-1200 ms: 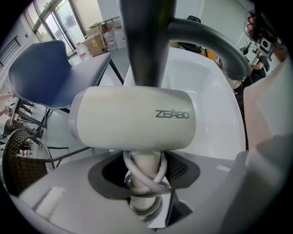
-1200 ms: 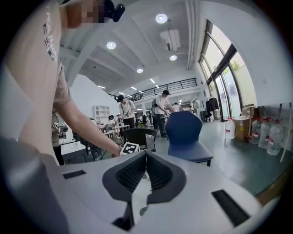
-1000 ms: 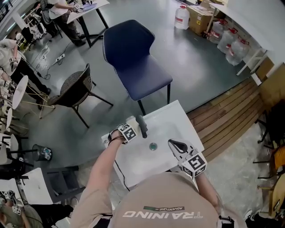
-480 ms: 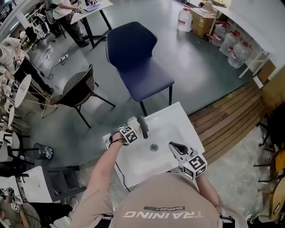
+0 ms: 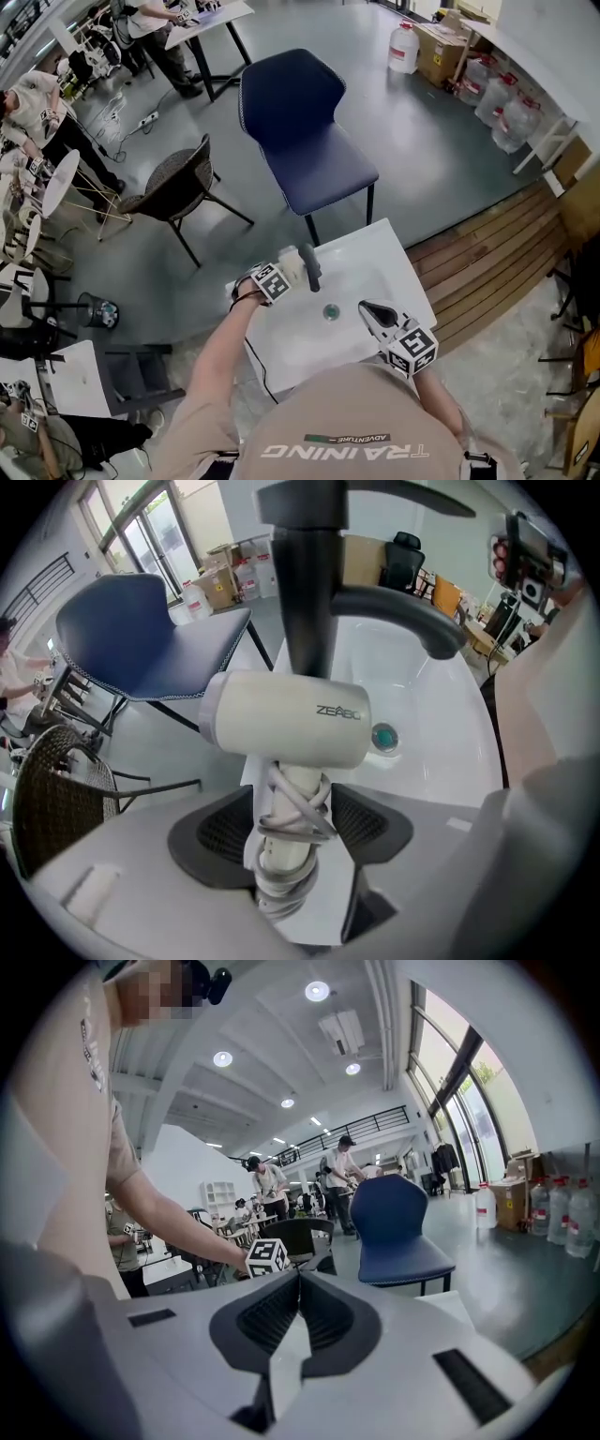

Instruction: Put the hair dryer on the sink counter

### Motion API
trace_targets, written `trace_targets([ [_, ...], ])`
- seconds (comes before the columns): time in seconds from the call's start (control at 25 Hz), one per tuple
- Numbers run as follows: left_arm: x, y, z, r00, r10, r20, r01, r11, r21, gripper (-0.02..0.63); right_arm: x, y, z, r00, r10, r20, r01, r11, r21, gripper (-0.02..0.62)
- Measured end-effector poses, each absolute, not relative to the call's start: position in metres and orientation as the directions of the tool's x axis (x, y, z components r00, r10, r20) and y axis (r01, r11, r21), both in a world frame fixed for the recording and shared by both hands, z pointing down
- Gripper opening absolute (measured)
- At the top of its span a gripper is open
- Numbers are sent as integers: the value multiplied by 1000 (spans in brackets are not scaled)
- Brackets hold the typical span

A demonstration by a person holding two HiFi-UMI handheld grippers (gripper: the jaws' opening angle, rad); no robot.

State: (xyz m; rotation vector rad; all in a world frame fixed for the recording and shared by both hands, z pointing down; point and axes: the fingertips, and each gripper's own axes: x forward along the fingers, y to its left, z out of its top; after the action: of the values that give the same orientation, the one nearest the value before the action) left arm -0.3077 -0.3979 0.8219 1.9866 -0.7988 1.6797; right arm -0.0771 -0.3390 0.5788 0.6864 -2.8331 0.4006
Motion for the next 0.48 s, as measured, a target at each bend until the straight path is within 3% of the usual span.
trace_targets([
  [0.48,-316,-388,758,204,-283,937,-741,-670,-41,250,-97,-335,580,-914,-327,239,-379,899,-221,6],
])
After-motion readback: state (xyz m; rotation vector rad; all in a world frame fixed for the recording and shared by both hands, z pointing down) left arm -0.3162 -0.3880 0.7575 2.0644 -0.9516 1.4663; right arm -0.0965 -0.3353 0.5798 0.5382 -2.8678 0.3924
